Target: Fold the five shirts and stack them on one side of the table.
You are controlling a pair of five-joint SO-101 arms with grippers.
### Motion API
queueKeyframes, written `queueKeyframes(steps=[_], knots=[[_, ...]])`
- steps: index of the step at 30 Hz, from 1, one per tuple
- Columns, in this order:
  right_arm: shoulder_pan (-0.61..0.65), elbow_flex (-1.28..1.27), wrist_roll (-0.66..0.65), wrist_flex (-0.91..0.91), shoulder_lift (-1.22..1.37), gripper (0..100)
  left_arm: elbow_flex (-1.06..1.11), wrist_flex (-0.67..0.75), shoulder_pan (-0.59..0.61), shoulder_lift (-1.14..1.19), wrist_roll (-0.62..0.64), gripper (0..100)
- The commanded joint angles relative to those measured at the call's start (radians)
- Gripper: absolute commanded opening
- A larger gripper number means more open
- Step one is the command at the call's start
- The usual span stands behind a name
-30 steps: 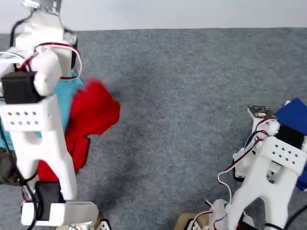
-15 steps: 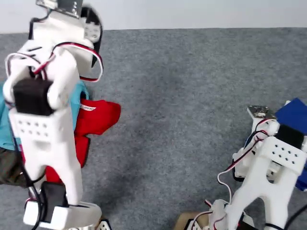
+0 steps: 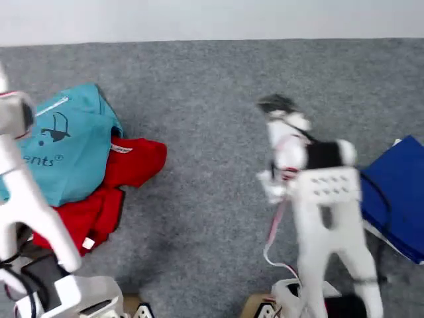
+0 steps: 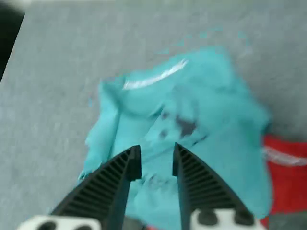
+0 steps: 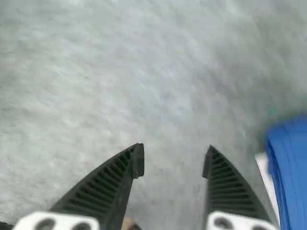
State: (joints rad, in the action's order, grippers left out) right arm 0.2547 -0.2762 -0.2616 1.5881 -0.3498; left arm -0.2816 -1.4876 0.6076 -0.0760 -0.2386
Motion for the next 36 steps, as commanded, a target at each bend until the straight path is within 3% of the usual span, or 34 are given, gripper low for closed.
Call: queueKeyframes(steps=[1, 8, 18, 28, 36], knots=[[0.134, 0.230, 0.018, -0.004, 0.197, 22.9, 0.068, 0.011, 0.098, -0.029, -0.055, 13], [0.277, 0.812, -0.060, 0.102, 0.659, 22.9, 0.231, 0.123, 0.238, -0.031, -0.080, 13], [0.403, 1.496, -0.135, 0.197, 1.167, 23.0, 0.295, 0.126, 0.272, -0.031, -0.075, 13], [0.527, 1.657, -0.163, 0.183, 1.337, 23.0, 0.329, 0.127, 0.267, -0.029, -0.074, 13], [0.536, 1.659, -0.163, 0.010, 1.451, 23.0, 0.377, 0.127, 0.272, -0.037, -0.074, 13]])
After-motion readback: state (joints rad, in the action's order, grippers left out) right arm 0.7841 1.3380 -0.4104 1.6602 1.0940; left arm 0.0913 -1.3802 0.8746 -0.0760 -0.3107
